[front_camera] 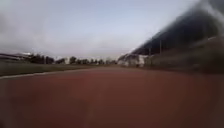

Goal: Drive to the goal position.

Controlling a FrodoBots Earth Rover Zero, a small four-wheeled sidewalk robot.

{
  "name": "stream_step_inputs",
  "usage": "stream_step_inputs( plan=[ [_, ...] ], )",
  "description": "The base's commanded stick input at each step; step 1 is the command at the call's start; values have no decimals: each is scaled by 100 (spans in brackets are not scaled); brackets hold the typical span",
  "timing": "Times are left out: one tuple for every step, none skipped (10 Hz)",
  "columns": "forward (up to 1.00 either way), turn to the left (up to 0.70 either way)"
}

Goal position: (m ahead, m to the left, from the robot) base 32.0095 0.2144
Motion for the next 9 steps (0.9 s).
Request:
stream_step_inputs(
  plan=[
    [70, -23],
    [70, -23],
    [70, -23],
    [70, -16],
    [70, -5],
    [70, -1],
    [70, 0],
    [70, 0],
    [70, 0]
  ],
)
